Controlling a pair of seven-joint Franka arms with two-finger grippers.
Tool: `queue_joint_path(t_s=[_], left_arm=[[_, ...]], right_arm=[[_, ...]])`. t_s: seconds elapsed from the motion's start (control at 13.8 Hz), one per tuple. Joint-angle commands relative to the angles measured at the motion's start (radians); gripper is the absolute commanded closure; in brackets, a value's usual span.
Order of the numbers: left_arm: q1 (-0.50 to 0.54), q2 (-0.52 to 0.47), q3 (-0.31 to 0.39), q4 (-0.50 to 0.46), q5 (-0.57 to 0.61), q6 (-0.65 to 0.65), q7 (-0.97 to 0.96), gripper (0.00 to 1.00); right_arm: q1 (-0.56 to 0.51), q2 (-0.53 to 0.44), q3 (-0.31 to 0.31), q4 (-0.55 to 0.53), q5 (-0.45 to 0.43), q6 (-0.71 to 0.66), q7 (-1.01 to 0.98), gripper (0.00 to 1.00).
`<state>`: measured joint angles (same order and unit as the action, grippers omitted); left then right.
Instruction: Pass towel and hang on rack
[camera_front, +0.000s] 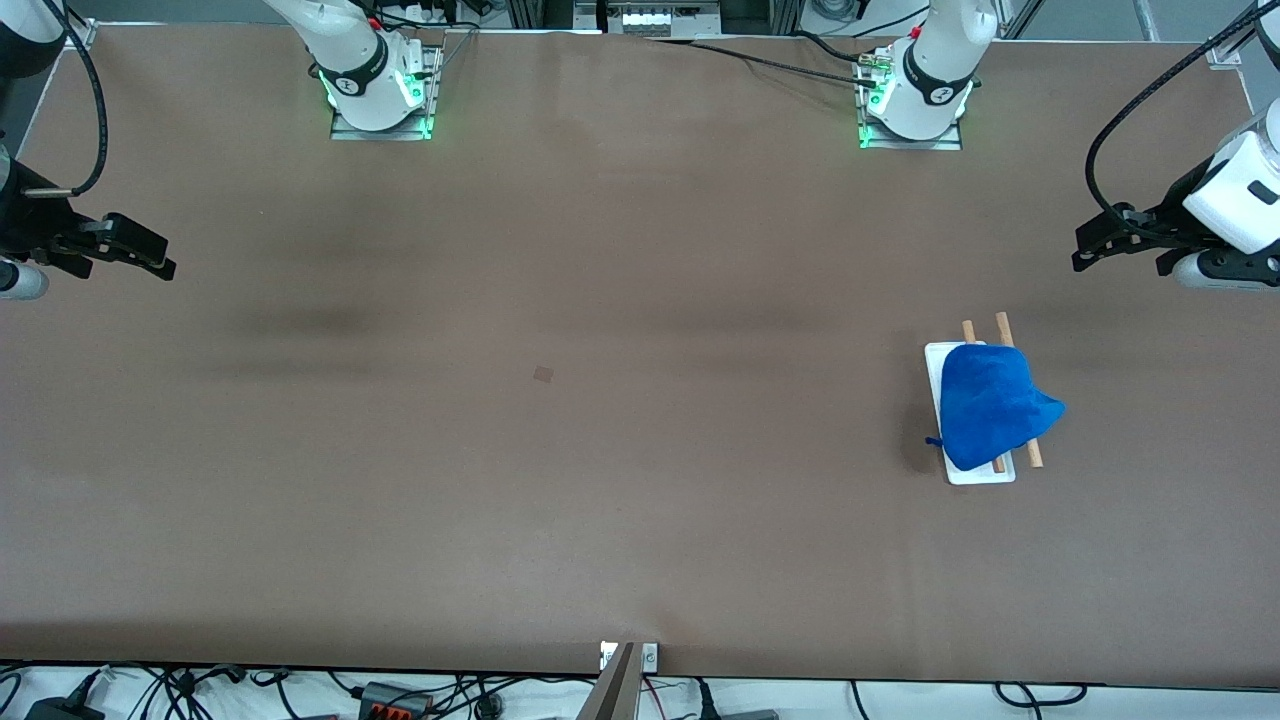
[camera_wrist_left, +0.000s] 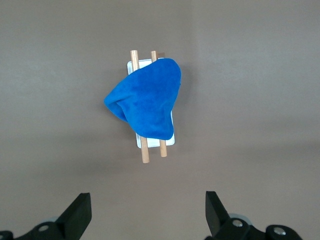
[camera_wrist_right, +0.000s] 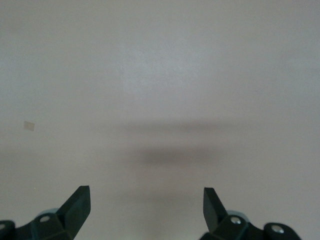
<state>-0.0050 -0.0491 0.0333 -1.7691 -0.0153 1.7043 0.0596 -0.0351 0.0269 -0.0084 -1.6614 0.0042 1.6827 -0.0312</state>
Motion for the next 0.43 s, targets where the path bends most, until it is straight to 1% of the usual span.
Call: queue_joint_path(t_s=[0.0, 0.36], left_arm=[[-0.020, -0.026, 0.017, -0.024, 0.017, 0.003, -0.007, 0.00], [-0.020, -0.026, 0.033, -0.038, 0.024, 0.003, -0.003, 0.00]], right_arm=[[-0.003, -0.008, 0.004, 0.008, -0.012, -0.015, -0.013, 0.00], [-0.003, -0.008, 0.004, 0.008, -0.012, -0.015, -0.013, 0.00]])
